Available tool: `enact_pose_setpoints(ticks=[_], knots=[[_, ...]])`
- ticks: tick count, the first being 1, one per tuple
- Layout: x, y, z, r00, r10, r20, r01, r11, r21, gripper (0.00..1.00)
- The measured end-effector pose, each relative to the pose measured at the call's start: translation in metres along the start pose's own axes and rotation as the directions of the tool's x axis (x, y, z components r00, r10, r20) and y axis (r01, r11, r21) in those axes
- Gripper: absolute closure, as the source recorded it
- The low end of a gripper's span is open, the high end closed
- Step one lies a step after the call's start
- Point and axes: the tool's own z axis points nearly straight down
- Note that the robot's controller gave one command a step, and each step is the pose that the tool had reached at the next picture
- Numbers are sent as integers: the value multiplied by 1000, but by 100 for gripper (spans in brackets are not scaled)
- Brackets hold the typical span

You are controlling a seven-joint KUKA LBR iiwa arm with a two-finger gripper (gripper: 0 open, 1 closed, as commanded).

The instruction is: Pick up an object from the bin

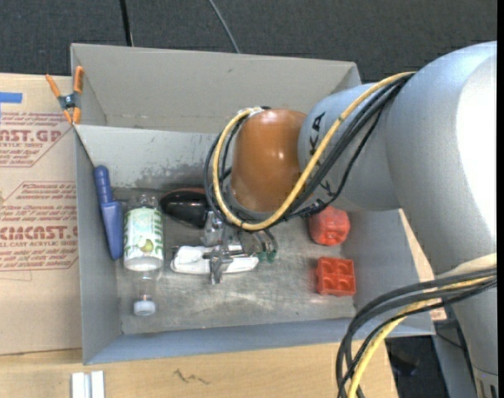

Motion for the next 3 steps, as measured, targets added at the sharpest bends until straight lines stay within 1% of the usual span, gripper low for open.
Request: enact_pose_setpoints(ticks=[1,2,3], knots=[[1,0,-16,1000,0,-4,0,1000,3,100],[0,0,-33,1000,1,0,-1,1000,3,100],[-1,0,-41,1000,1,2,-1,1000,3,100]])
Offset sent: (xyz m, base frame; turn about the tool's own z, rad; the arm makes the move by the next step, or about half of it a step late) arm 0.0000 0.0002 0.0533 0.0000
